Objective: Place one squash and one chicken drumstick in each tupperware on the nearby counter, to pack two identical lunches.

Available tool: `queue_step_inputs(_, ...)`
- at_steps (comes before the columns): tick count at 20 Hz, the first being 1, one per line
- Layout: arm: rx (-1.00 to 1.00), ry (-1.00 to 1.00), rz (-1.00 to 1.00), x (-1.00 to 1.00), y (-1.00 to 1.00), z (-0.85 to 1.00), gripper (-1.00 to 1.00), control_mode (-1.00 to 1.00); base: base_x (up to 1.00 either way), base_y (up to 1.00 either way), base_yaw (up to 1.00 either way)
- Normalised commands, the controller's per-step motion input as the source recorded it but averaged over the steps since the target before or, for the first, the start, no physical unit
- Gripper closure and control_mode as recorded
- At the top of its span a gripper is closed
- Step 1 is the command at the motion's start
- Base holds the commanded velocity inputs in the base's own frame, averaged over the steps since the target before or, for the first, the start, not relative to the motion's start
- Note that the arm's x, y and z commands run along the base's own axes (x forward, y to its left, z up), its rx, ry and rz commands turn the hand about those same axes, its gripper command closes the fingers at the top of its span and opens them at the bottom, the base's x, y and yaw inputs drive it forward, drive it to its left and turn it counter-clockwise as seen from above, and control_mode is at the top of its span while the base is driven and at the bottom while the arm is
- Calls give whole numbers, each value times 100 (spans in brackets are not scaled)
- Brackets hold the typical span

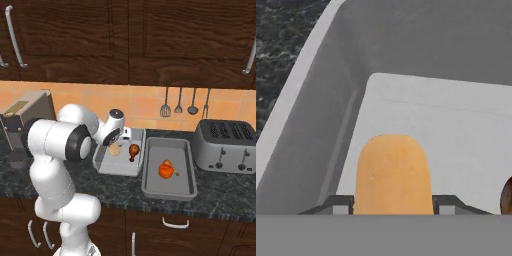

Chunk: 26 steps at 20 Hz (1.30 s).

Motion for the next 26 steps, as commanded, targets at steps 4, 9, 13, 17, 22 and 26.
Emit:
queue_step_inputs(4, 0, 5, 3, 23, 0, -23, 100, -100, 0, 0, 0)
queue_step_inputs(9, 0, 2, 1, 25, 0, -28, 100, -100, 0, 0, 0)
queue_step_inputs(13, 0, 0, 1, 29, 0, -29, -100, -100, 0, 0, 0)
queue_step_inputs(17, 0, 0, 0, 0, 0, -4, -100, -100, 0, 0, 0)
queue_step_inputs(22, 0, 0, 0, -12, 0, 34, -100, -100, 0, 0, 0)
queue_step_inputs(26, 0, 0, -5, -88, -1, 69, -100, -100, 0, 0, 0)
